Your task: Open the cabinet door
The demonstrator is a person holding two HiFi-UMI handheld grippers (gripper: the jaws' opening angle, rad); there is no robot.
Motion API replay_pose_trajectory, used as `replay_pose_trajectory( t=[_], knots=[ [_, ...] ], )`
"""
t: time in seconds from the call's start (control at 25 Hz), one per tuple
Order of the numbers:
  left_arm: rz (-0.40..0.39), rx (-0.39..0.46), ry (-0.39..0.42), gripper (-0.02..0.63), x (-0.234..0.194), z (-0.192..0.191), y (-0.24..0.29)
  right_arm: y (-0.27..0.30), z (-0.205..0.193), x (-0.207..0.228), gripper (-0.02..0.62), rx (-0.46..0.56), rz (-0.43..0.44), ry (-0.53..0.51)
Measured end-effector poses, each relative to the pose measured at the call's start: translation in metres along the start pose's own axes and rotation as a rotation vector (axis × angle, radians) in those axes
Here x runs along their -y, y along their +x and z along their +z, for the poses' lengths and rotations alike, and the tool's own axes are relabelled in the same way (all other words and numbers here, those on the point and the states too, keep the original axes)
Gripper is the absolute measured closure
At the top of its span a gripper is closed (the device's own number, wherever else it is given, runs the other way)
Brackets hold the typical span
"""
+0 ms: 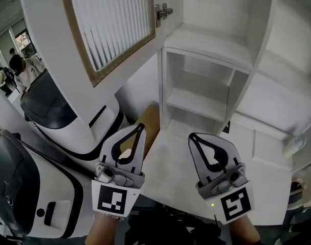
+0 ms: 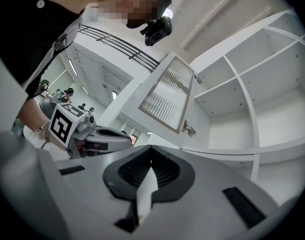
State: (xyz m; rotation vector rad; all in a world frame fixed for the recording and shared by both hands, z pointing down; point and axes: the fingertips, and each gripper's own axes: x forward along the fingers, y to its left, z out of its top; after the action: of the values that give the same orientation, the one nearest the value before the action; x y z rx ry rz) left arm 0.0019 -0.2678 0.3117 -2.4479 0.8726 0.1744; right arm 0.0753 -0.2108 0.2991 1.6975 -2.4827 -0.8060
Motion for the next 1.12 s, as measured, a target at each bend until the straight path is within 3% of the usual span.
replay_pose_trajectory(
  t=[0.92, 1.12],
  knots=[
    [-0.310, 0.106, -0.128, 0.606, 0.117, 0.005, 0.073, -0.085, -0.050, 0.055, 0.595, -0.204, -0.251, -0.017],
    [-0.338, 0.093, -0.205, 0.606, 0.133, 0.000, 0.079, -0.099, -0.060, 0.057, 0.595, -0.252, -0.279, -0.013]
  ],
)
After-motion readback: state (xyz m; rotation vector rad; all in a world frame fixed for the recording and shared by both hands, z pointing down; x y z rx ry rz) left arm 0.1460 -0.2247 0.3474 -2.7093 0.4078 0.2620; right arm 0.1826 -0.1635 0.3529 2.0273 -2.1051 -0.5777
